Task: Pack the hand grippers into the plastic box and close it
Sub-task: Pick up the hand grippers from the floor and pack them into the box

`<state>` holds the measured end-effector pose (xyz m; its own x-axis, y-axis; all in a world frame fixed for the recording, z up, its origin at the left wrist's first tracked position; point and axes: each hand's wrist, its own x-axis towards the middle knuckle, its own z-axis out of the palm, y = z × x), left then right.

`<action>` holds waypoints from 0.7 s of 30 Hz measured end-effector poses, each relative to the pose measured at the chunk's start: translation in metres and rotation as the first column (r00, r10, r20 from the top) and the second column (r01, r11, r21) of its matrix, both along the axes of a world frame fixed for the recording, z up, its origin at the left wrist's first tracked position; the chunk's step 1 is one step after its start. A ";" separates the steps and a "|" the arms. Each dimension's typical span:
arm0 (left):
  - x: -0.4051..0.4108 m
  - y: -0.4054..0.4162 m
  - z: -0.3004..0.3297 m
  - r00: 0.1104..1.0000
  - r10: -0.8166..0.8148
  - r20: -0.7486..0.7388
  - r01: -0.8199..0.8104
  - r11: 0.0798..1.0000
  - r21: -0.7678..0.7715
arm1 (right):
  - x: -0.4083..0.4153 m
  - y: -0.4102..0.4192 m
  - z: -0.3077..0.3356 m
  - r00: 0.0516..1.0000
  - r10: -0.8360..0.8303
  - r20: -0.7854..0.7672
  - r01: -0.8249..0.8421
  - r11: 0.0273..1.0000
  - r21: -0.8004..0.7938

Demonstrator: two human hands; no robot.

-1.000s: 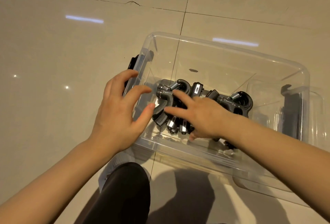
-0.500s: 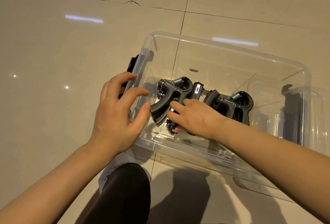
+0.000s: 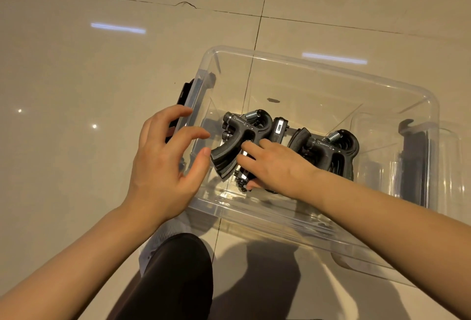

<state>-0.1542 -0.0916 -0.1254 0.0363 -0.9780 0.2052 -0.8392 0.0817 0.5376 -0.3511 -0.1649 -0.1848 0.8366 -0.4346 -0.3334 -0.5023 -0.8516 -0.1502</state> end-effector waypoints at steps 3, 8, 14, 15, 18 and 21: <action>0.000 0.000 0.003 0.999 -0.017 0.046 0.017 1.000 0.010 | -0.013 -0.007 0.018 0.998 -0.044 0.051 0.040 0.996 0.084; -0.006 -0.003 0.013 0.954 -0.175 0.245 0.181 0.984 -0.002 | -0.073 -0.035 0.060 0.952 -0.291 -0.099 0.288 0.957 -0.043; -0.022 0.000 0.015 0.930 -0.246 0.272 0.250 0.968 0.022 | -0.097 -0.038 0.047 0.867 -0.336 -0.369 0.331 0.940 -0.079; -0.023 0.001 0.014 0.935 -0.235 0.267 0.236 0.971 0.028 | -0.093 -0.038 0.042 0.864 -0.357 -0.355 0.340 0.934 -0.112; -0.022 0.001 0.014 0.941 -0.213 0.264 0.214 0.977 0.025 | -0.082 -0.040 0.034 0.827 -0.431 -0.361 0.368 0.900 -0.231; -0.023 0.001 0.013 0.939 -0.209 0.273 0.215 0.977 0.010 | -0.075 -0.039 0.029 0.824 -0.422 -0.378 0.354 0.904 -0.238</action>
